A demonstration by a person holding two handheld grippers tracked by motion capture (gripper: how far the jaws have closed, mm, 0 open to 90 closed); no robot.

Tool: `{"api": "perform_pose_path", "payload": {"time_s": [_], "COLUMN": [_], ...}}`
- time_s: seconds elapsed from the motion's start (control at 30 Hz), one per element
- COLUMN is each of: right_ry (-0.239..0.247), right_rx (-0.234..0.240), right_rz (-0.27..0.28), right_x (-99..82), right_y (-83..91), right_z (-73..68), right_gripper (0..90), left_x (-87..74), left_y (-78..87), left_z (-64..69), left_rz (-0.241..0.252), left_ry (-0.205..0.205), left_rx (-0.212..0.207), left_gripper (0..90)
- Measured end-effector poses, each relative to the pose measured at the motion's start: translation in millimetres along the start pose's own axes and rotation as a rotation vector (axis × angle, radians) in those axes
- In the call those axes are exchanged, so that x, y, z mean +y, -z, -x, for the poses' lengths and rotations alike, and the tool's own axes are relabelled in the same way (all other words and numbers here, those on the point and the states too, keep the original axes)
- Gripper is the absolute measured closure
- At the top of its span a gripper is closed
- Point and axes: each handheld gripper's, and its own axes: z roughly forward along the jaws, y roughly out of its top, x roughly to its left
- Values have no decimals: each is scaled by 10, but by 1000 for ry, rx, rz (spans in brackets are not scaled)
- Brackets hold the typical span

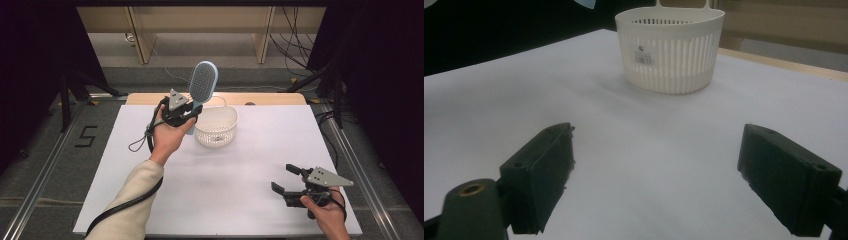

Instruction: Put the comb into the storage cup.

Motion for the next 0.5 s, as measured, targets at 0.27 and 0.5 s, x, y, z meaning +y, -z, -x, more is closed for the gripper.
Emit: {"api": "perform_pose_path", "payload": {"time_s": [0.27,0.5], "right_ry": [1,1], "right_rx": [1,0], "right_rz": [0,0], "right_x": [0,0], "right_y": [1,1], "right_z": [1,0], "right_gripper": [155,155], "left_x": [9,37], "left_y": [-13,-22], "left_z": [5,4], "left_rz": [2,7], "left_ry": [2,5], "left_rx": [-2,-3], "left_gripper": [698,698]}}
